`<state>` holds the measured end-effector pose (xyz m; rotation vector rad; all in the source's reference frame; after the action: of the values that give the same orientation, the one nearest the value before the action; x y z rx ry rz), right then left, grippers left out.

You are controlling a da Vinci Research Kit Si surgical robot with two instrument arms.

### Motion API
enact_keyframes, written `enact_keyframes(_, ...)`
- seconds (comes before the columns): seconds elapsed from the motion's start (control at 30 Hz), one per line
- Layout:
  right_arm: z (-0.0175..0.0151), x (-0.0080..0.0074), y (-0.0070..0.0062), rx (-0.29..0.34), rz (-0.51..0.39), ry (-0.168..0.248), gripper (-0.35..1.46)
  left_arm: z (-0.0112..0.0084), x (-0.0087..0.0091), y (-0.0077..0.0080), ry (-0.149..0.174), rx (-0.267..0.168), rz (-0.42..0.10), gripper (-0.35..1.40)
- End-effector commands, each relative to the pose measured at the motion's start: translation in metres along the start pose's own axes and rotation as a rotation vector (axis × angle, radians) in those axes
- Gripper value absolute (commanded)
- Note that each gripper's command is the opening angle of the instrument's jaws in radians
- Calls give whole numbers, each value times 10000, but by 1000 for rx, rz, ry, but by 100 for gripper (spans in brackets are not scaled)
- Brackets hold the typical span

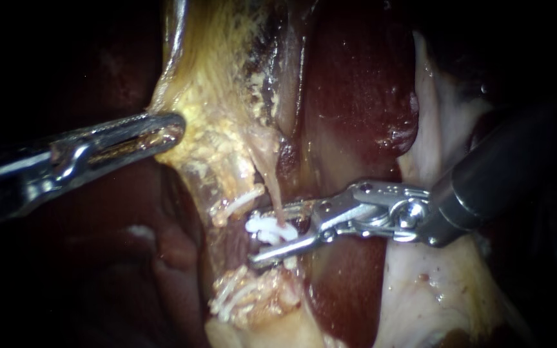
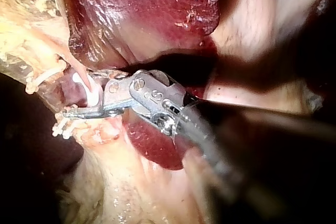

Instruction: Going back second clip right tube

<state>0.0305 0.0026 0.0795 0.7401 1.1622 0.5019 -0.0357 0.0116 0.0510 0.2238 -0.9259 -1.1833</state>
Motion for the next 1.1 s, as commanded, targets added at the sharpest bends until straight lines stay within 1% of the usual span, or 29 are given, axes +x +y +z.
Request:
enact_keyframes(0.03,-4,0,1,-4,2,1,60,0,0,0,0,0,0,-35)
enact_keyframes(0.27,-14,-2,8,-15,7,4,60,0,0,0,0,0,0,-35)
enact_keyframes(0.53,-14,-6,16,-26,7,7,60,0,0,0,0,0,0,-35)
enact_keyframes(0.73,-10,-12,18,-28,9,7,60,1,0,-1,0,-1,0,-35)
enact_keyframes(0.9,-6,-16,22,-34,19,8,60,1,0,-1,0,-1,0,-35)
enact_keyframes(1.0,-4,-17,19,-31,30,17,60,1,1,-1,-1,-2,0,-35)
enact_keyframes(1.1,-4,-11,10,-20,36,51,60,1,1,-1,-1,-2,0,-35)
